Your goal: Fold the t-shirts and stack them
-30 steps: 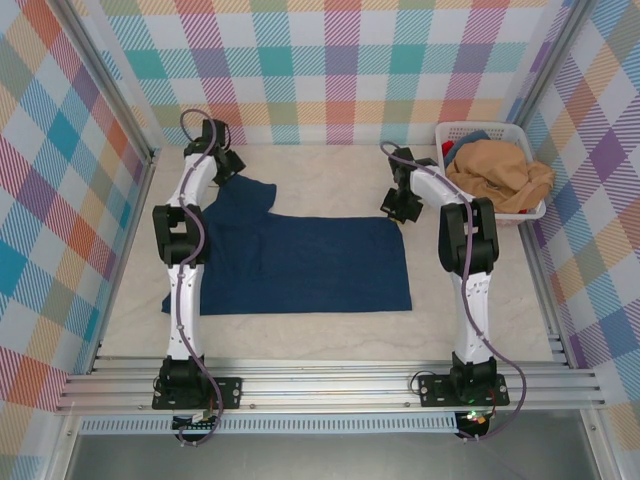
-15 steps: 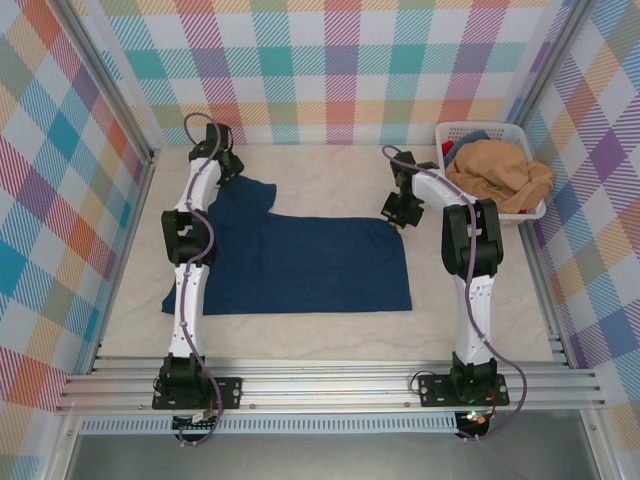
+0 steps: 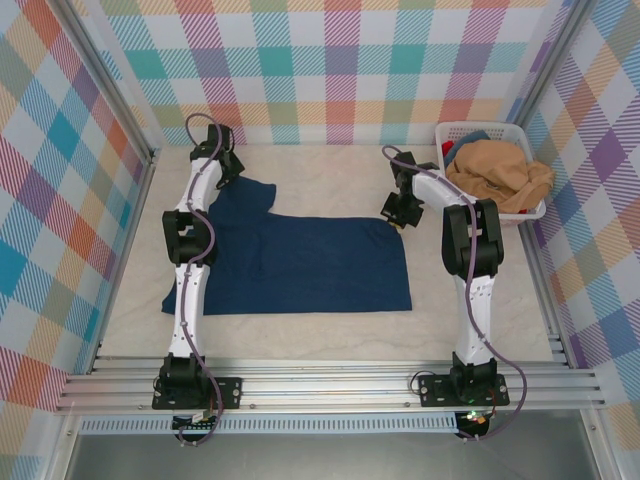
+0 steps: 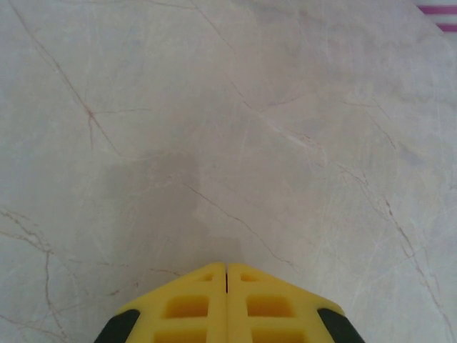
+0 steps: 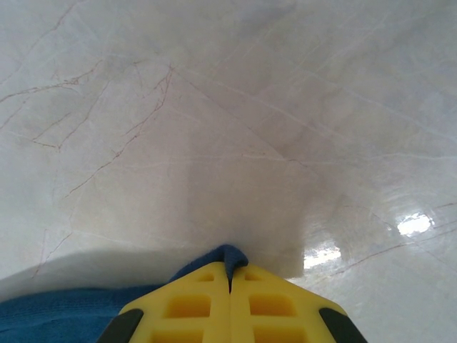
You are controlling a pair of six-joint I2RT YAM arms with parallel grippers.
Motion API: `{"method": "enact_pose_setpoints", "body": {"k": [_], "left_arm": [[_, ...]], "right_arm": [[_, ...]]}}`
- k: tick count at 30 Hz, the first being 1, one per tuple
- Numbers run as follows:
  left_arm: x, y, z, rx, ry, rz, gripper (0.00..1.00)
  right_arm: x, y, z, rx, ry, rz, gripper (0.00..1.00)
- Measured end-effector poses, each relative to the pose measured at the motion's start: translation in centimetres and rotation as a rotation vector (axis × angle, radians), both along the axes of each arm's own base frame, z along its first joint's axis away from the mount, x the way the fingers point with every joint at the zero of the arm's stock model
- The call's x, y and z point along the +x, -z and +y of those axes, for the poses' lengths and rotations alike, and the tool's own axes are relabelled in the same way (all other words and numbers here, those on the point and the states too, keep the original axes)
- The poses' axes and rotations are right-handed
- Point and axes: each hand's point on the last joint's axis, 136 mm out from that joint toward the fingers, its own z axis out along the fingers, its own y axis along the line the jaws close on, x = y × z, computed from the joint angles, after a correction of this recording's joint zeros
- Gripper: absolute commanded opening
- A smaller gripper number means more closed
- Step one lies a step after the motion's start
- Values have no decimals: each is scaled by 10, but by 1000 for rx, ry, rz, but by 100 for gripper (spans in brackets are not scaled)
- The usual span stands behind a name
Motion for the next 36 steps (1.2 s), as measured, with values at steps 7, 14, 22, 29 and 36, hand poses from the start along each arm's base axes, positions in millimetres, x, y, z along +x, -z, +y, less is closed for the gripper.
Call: {"method": "enact_pose_setpoints", "body": {"k": [7,14,22,29,36], "left_arm": [[1,-7,-8,35,26,-8,0],[0,-73,-21,87,108,-87,0],[-46,-147,-22,130,148,-115,0],[-129,-149,-21,105,154,-45,0],[-192,-152,-18,104,158,-5,0]], "right_arm": [[2,-6,2,11,-9,-18,0],[5,-28,5,31,-36,-76,0],[-3,-59,9,77,-69,-138,0],[-12,-61,16,120,-90,-123,0],[-38,-59,15,141,-98,-83,0]]}}
